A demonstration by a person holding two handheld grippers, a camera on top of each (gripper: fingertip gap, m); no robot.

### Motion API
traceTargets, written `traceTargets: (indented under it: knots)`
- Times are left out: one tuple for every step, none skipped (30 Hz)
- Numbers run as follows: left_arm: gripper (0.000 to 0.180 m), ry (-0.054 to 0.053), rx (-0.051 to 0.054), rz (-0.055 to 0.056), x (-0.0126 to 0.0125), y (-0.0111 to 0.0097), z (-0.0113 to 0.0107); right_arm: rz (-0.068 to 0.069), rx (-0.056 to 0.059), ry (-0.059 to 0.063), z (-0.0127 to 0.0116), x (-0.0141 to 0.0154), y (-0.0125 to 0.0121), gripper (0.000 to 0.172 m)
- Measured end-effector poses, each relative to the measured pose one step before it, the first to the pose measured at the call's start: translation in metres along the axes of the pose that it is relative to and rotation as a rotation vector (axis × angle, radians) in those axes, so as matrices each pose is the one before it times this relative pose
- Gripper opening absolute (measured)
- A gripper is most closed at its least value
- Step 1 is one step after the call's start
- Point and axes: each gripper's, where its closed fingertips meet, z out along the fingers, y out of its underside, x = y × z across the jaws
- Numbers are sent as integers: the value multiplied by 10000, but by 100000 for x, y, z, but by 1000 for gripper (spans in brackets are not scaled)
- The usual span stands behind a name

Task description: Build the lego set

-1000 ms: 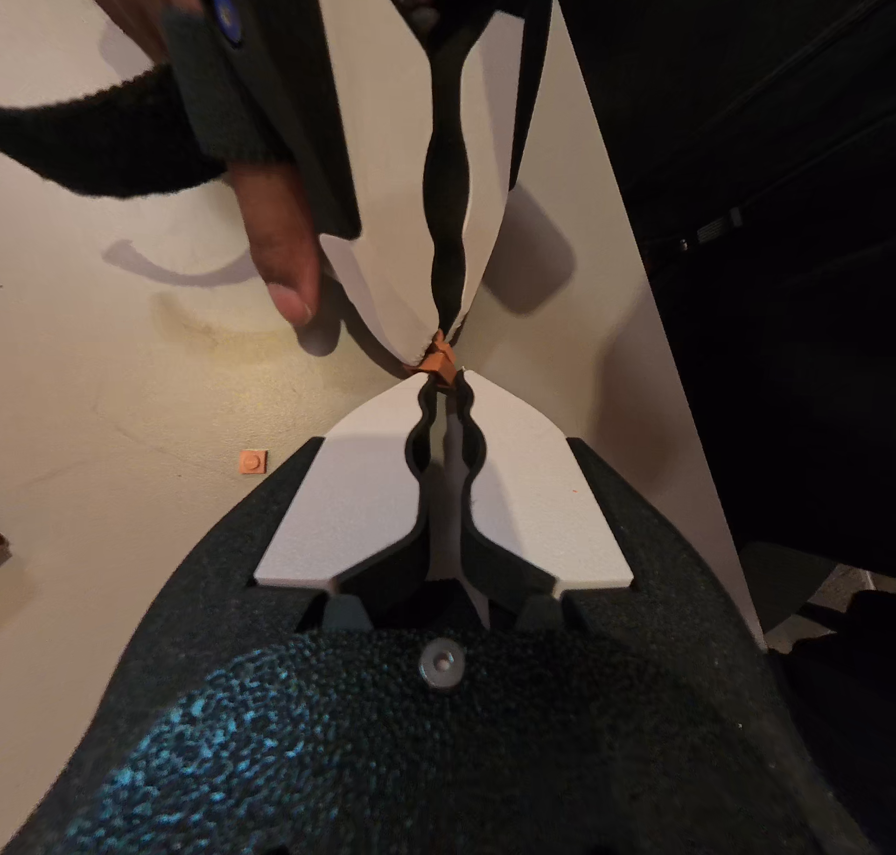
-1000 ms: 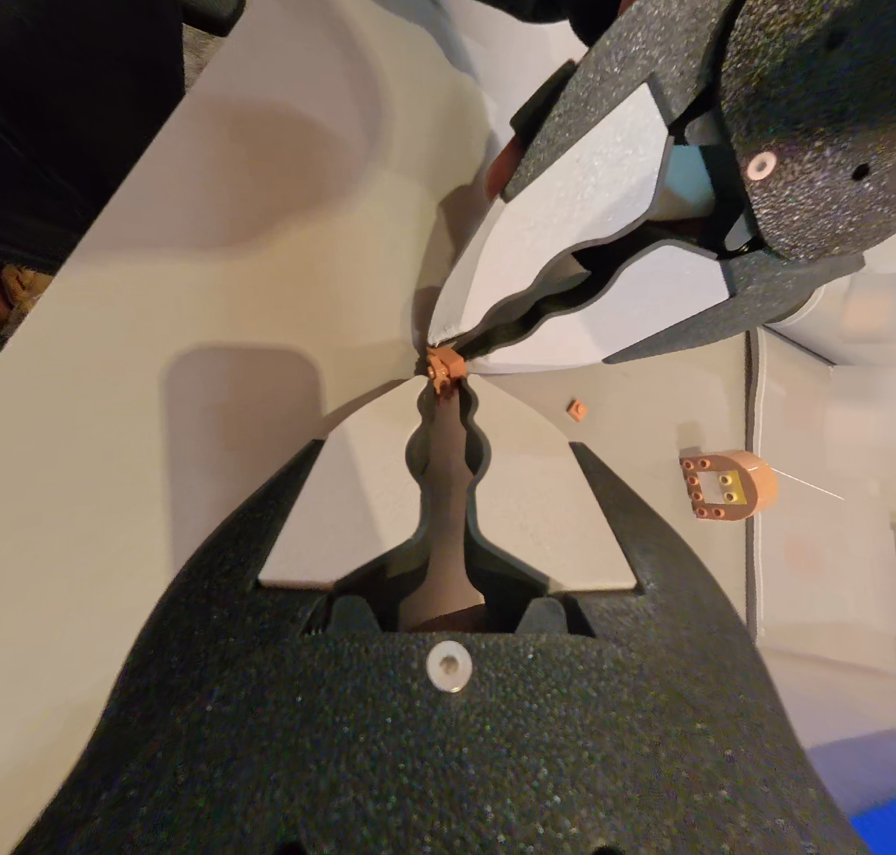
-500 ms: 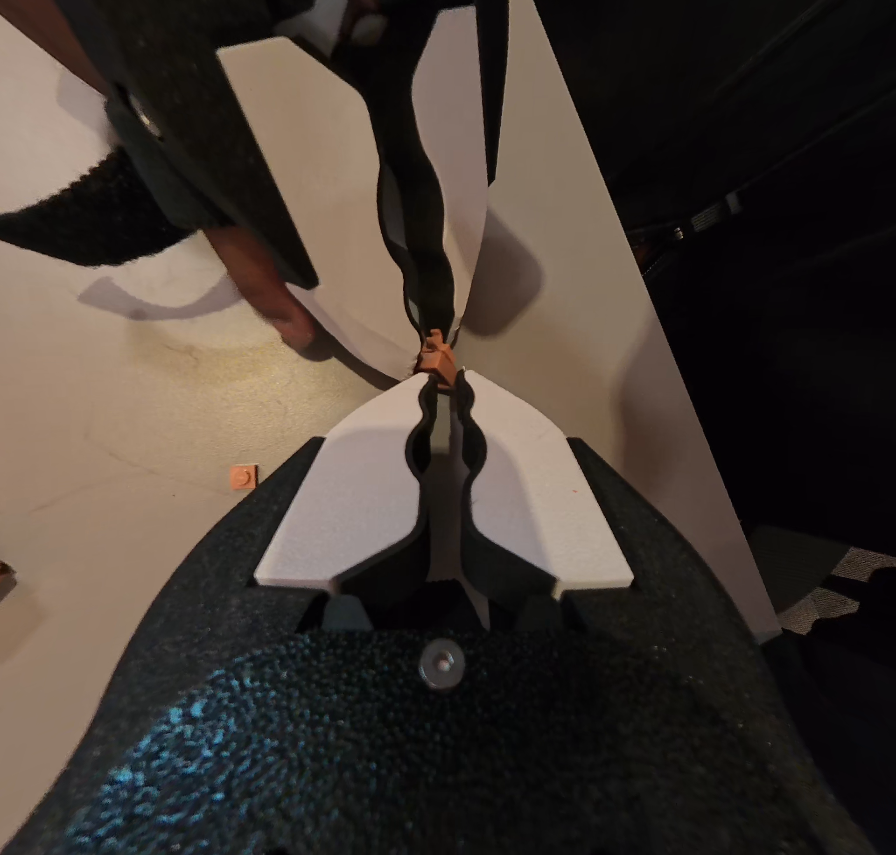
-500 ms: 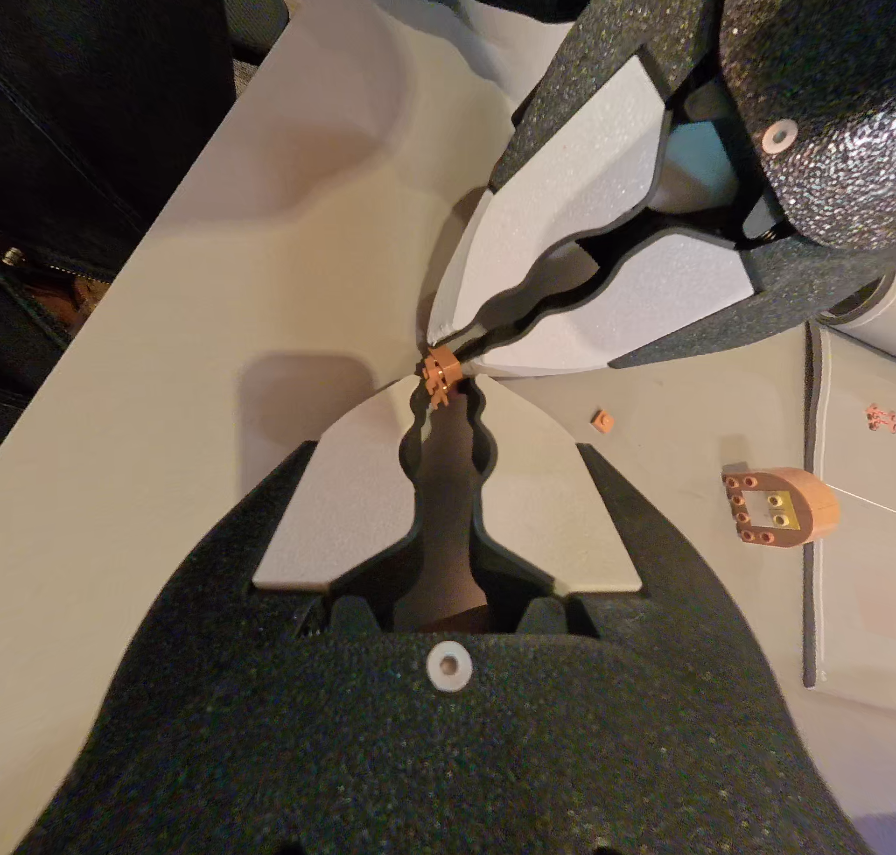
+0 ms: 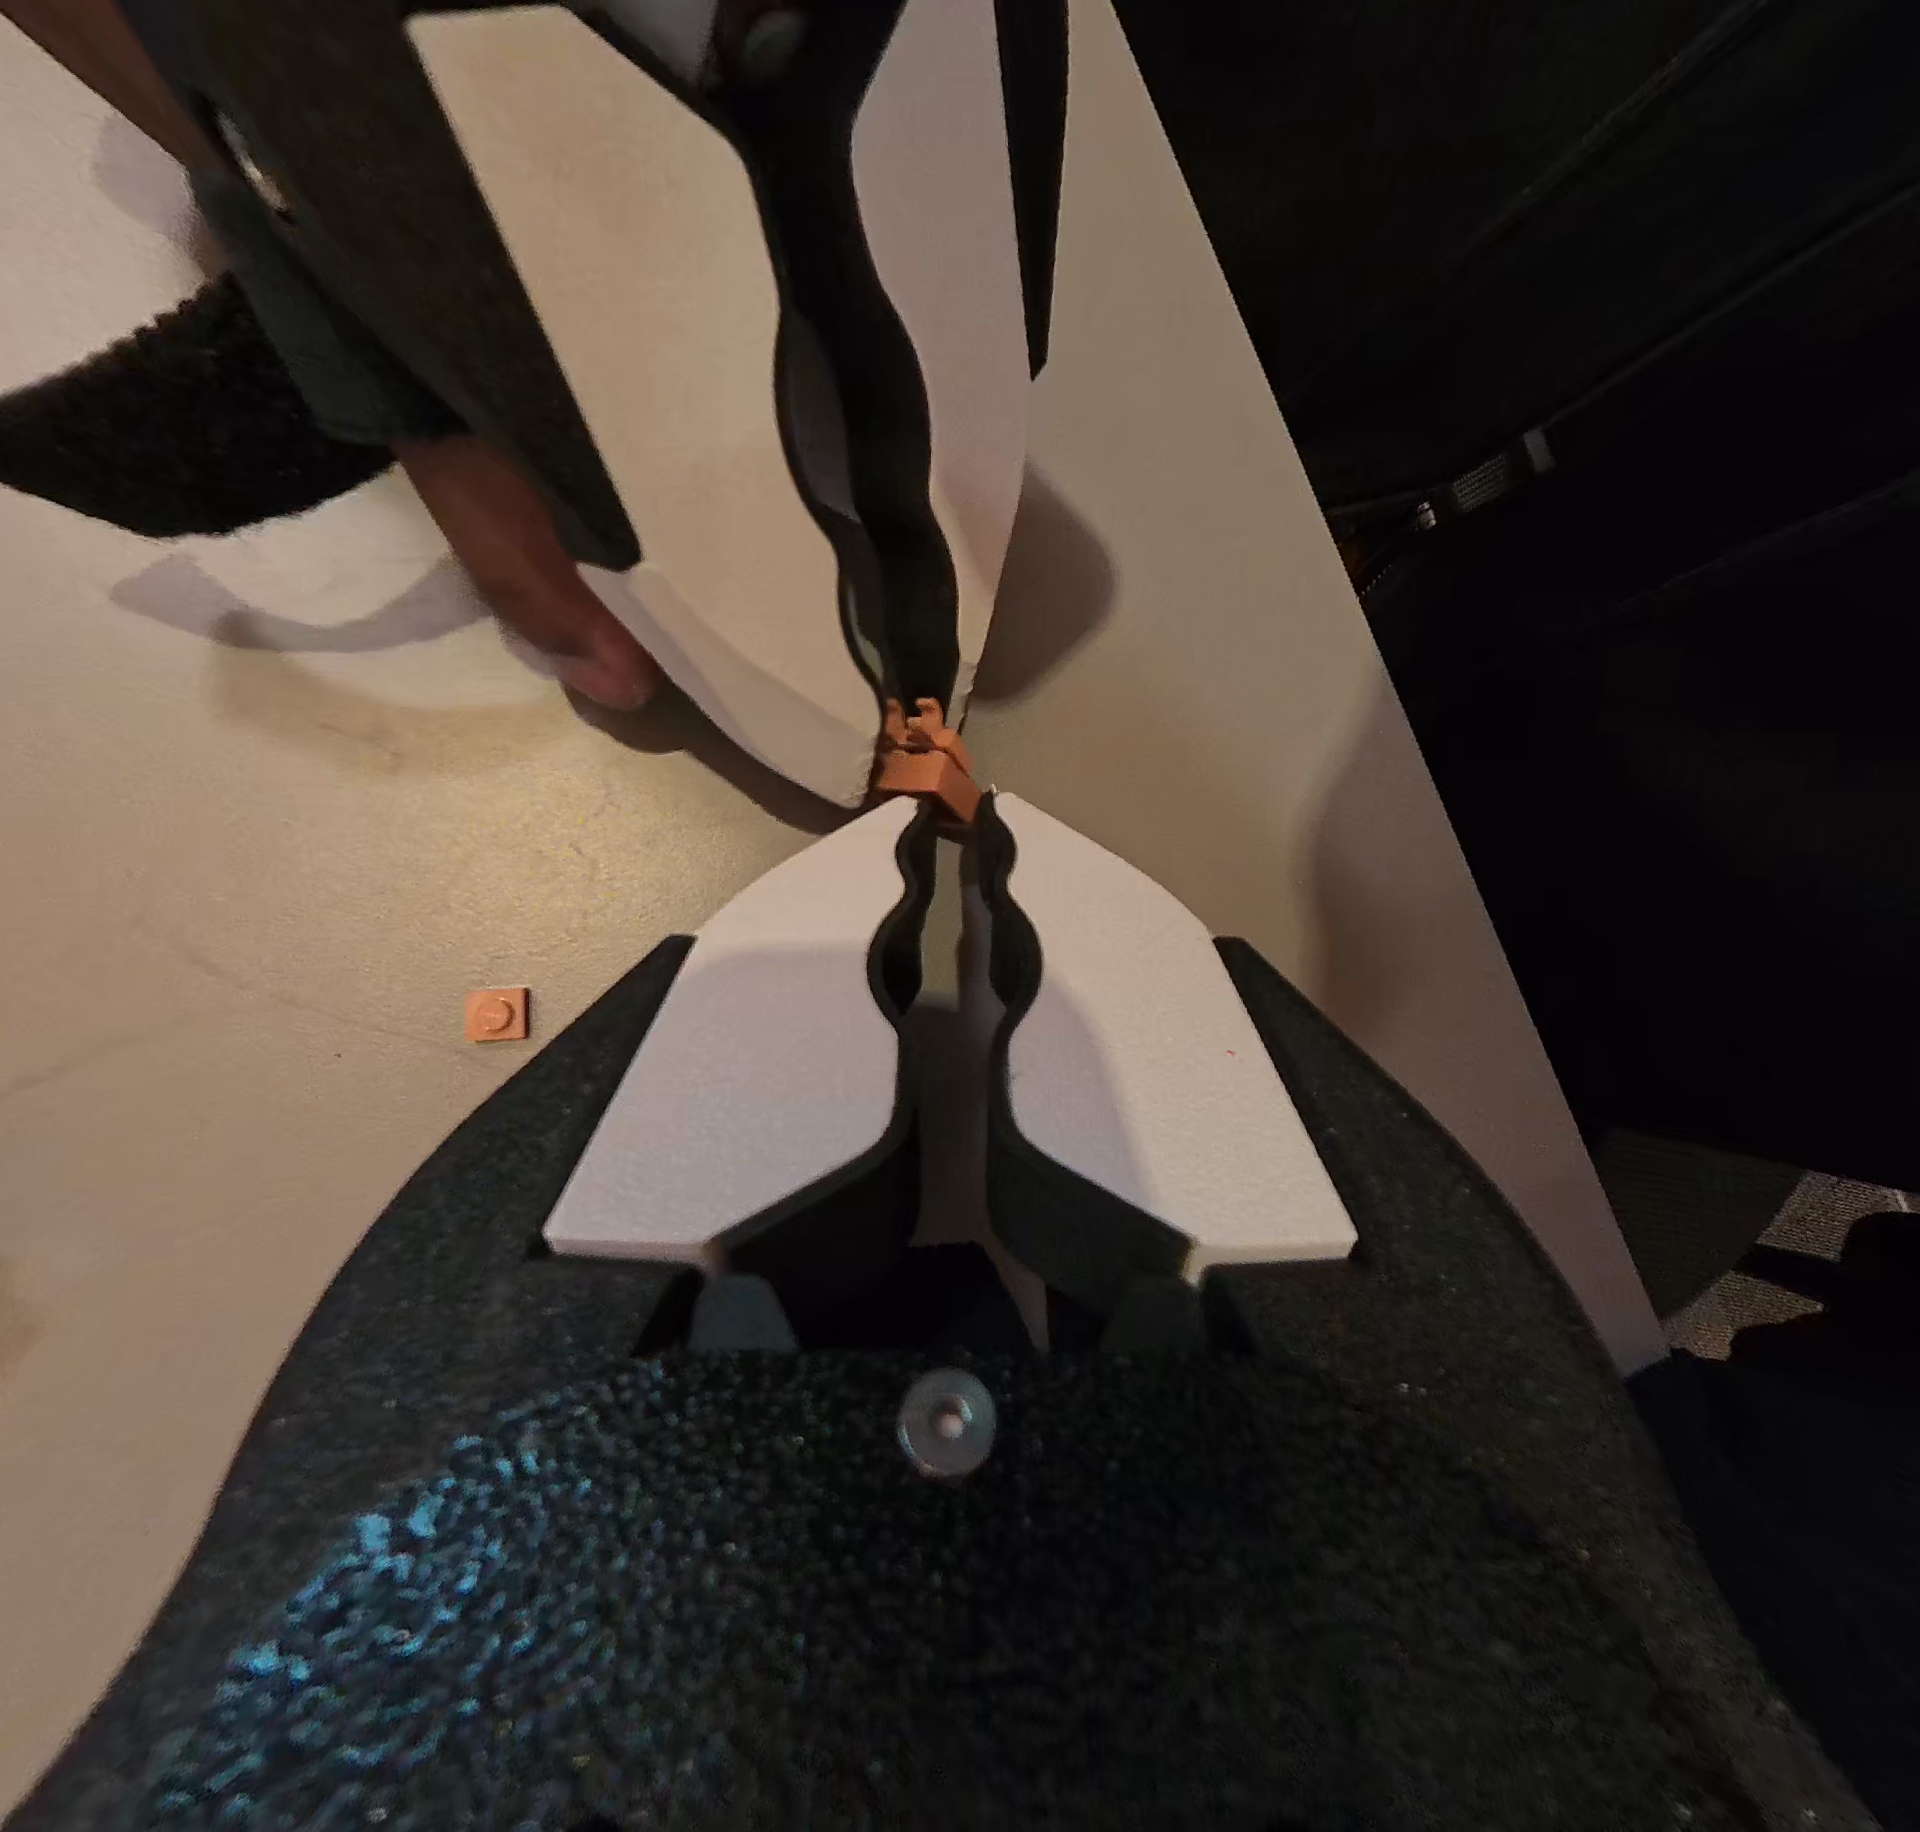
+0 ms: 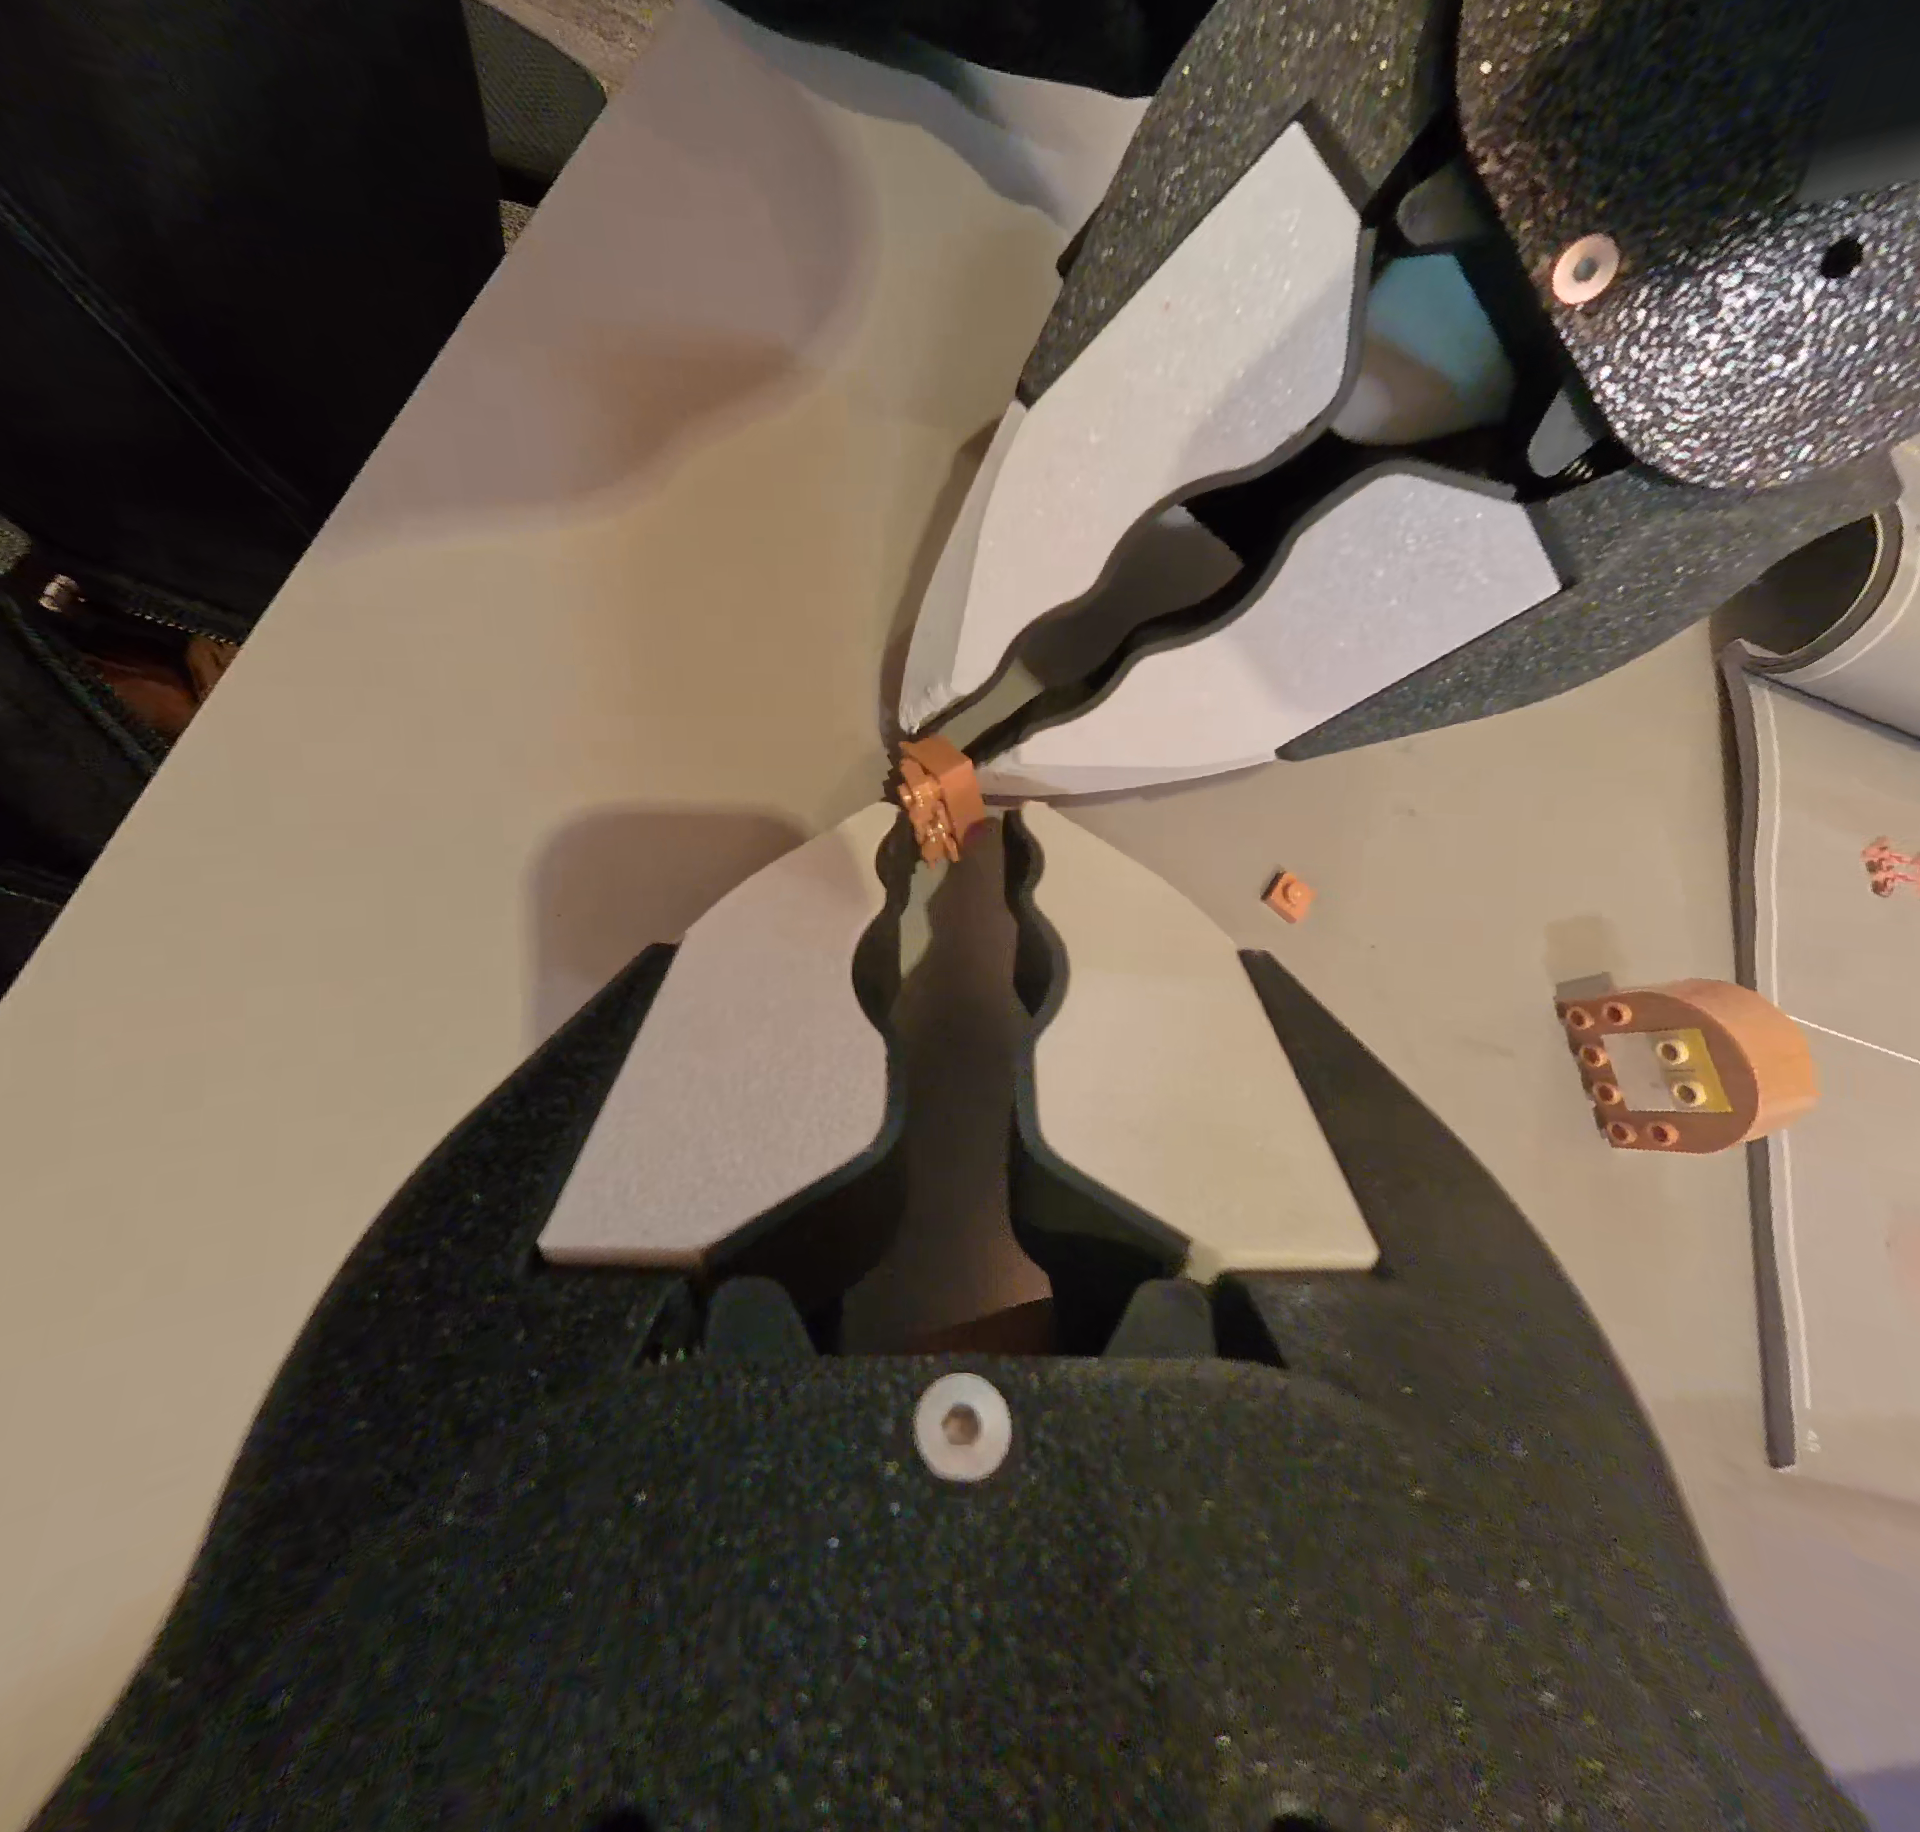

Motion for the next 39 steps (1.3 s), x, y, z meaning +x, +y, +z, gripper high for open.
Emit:
traceTargets:
  knots:
    - [7,2,-2,4,3,-8,8,2,1,36,-1,42,13,17]
    - [7,2,3,11,3,-6,7,-4,-5,3,17,-7,12,18]
    - [7,8,2,10,3,-6,18,-33,-15,-9,28,-50,8,18]
    - [7,9,-3,12,21,-12,18,-49,-34,-17,43,-66,16,17]
    - [7,-1,0,19,3,-15,20,-47,-55,-23,64,-75,37,17]
    - [7,-8,0,12,-11,-30,28,-17,-36,-40,61,-79,-16,16]
    - [7,17,-36,17,13,21,51,-21,-28,-47,59,-93,-36,15]
    - [7,26,-29,22,53,13,27,-47,-30,-8,42,-44,-27,15]
    - [7,15,-13,19,34,11,20,-53,-23,9,17,-24,-11,14]
    - [7,8,6,8,20,-14,15,-26,-10,-3,-3,-36,6,14]
    - [7,13,13,-12,26,-21,26,14,4,-16,-4,-22,3,14]
    - [7,1,10,-8,8,-13,7,25,13,-15,-5,-21,2,14]
    - [7,-2,17,-11,-2,-19,7,28,10,-14,-14,-14,15,14]
    - [7,-5,23,-14,-3,-14,14,23,9,-9,-14,-9,-1,14]
    - [7,-7,36,-24,-2,-10,4,14,8,0,-9,-3,6,14]
    - [7,-20,38,-21,-19,4,-8,4,4,23,-5,26,2,13]
    - [7,-42,36,-21,-51,17,-19,11,3,45,-6,50,3,13]
    - [7,-53,50,-23,-55,7,-55,17,15,67,-19,89,12,13]
    - [7,-69,63,-24,-74,-5,-104,39,39,85,-22,116,-9,13]
    - [7,-102,79,-31,-109,-8,-149,85,57,96,-62,170,-17,13]
    - [7,-91,120,-19,-62,-37,-252,113,91,125,-120,241,-42,13]
    - [7,-120,190,-23,-78,-97,-340,131,122,179,-166,335,-71,13]
    - [9,-186,270,-44,-139,-148,-427,164,138,223,-199,434,-66,13]
    - [11,-249,309,-61,-217,-191,-487,198,177,257,-229,500,-118,13]
    - [14,-289,327,-40,-264,-203,-519,246,226,305,-242,579,-195,13]
    - [17,-369,393,-31,-409,-312,-509,295,266,317,-239,614,-280,13]
    - [21,-538,438,-54,-688,-444,-493,336,316,337,-227,645,-367,13]
    - [24,-550,395,-29,-748,-498,-411,358,317,370,-215,698,-381,13]
    - [25,-444,366,39,-629,-510,-311,314,285,299,-189,560,-373,13]
    - [25,-412,392,31,-607,-566,-252,274,304,310,-195,540,-423,13]
    - [26,-264,326,-15,-404,-499,-172,255,257,316,-172,545,-373,13]
    - [25,-137,246,-11,-219,-456,-116,207,208,264,-148,450,-302,13]
    - [25,-181,258,-25,-279,-485,-75,153,169,254,-114,396,-254,13]
    - [24,-134,206,-33,-209,-399,-42,102,168,191,-105,267,-254,13]
    - [22,-49,121,-18,-58,-249,-1,46,130,109,-55,107,-185,13]
    - [20,-67,72,3,-56,-157,25,-36,90,102,-27,23,-143,13]
    - [19,-75,39,7,-79,-74,55,-96,11,158,14,85,-50,13]
    - [17,14,-13,0,33,7,12,-157,-13,167,2,91,-1,13]
    - [16,-1,1,-3,1,-1,1,-164,6,135,0,49,-27,13]
